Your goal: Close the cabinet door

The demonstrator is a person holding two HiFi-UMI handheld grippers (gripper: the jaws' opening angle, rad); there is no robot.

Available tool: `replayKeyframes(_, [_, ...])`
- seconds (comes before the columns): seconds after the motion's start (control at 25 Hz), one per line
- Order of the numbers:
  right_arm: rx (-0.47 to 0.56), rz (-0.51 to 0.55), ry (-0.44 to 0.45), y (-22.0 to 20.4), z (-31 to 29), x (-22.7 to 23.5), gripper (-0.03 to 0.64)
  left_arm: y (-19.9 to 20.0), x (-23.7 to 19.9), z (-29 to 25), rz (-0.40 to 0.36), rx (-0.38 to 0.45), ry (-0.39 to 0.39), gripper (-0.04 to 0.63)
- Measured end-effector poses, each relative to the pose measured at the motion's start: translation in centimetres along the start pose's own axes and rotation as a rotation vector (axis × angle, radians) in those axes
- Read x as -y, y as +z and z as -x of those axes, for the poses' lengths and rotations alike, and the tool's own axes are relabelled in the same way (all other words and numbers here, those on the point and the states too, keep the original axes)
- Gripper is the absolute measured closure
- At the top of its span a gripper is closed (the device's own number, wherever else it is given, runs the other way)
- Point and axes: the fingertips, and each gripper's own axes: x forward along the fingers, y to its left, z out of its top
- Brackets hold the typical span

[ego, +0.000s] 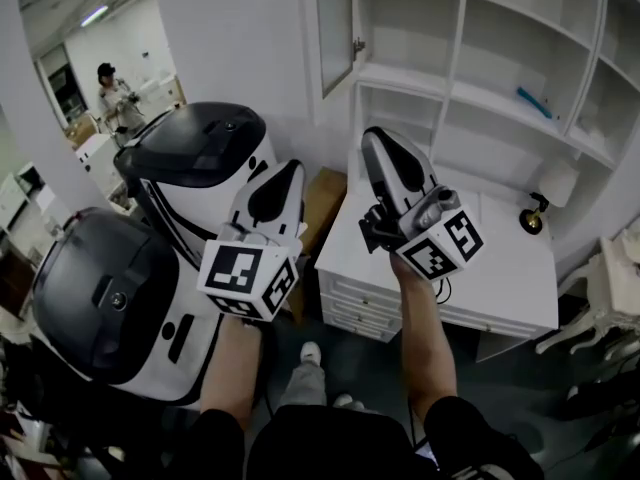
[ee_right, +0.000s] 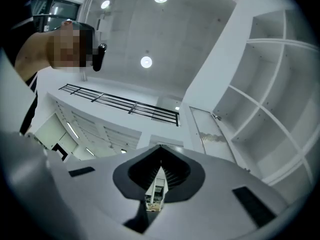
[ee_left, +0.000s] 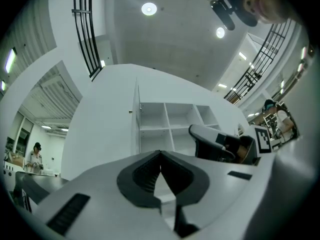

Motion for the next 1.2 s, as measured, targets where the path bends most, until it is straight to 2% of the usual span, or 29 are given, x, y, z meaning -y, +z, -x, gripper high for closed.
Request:
replayKeyframes(0.12, [-0.003,0.137,0.04,1.0,-1.4,-0.5,0.6,0.9,-0.7,-1.3,0.018,0.028,-0.012,0.583])
replayKeyframes(0.2, [-0.042,0.236,0.086,0.8,-2.6,-1.0,0.6,1.8,-1.1,-2.3,0.017,0.048,-0.022,0.583])
replayKeyframes(0.36, [-0.058,0.207,0.197,0.6,-5.1,-1.1,0.6,4.0,-1.8,-4.4,-0.017,0.089,-0.046,0.583])
replayKeyframes(0.52, [-0.086,0.26,0.215,-0.1,-7.6,0.2,0.6,5.6,-3.1,-6.5,-0.052,0.114,-0.058,0.583])
replayKeyframes(0.72, [-0.104,0.216,0.16,-1.6,-10.6,3.8,0.6,7.6,-5.8,-9.3,-0.087,0.137,-0.054,0.583])
replayKeyframes(0.92, [-0.203,0.295,0.067,-4.2,-13.2,7.5,0.598,9.4,-8.9,-11.9,-0.14,0.157,-0.051,0.583])
replayKeyframes(0.96, [-0.206,0.282,0.053,-4.6,-13.8,8.1,0.583,9.6,-9.4,-12.3,-0.138,0.163,-0.062,0.583])
replayKeyframes(1.04, [-0.169,0.216,0.044,-4.7,-14.9,8.9,0.383,10.1,-10.0,-13.0,-0.105,0.187,-0.104,0.583])
replayKeyframes(1.08, [-0.142,0.203,0.042,-4.4,-15.3,9.3,0.343,10.3,-10.3,-13.3,-0.087,0.198,-0.123,0.583])
replayKeyframes(1.2, [-0.097,0.26,0.026,-3.5,-16.6,10.2,0.336,10.5,-11.5,-14.6,-0.091,0.206,-0.134,0.583])
